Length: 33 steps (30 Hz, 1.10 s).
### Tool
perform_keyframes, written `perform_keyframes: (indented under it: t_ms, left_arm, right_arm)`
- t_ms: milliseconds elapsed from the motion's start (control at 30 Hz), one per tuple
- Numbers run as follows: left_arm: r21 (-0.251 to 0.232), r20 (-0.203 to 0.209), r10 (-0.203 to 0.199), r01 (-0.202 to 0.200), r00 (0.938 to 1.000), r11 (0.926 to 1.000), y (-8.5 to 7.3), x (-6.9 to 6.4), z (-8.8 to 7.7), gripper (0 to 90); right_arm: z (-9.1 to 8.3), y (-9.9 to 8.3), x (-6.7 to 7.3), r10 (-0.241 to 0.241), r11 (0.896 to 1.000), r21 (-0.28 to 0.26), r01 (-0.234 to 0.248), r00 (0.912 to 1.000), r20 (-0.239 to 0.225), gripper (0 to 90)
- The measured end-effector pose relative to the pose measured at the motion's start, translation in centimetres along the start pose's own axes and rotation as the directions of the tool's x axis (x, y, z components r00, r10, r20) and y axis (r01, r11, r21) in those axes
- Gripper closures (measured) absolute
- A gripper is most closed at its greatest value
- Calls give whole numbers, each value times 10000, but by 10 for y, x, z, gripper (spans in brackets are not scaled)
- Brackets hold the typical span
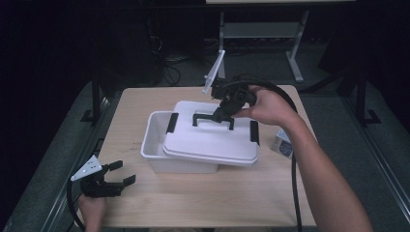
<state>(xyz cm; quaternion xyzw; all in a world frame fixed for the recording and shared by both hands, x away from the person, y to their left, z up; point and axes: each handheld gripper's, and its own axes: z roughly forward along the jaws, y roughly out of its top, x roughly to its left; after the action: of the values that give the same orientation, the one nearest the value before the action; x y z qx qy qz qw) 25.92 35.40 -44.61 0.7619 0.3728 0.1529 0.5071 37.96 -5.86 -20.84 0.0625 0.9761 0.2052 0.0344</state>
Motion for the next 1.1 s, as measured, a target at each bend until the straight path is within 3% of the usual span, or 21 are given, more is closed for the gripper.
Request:
perform_keyframes:
  t_ms: [567,1100]
  left_arm:
    - [-37,39,-1,2,10000,10000,0,0,0,134]
    - [24,6,-38,38,10000,10000,-1,-1,1,134]
  right_arm:
    - [-28,-70,21,689,9976,-112,-685,9970,353,846]
    - [-40,-127,38,1526,9883,-34,-1527,9866,577,846]
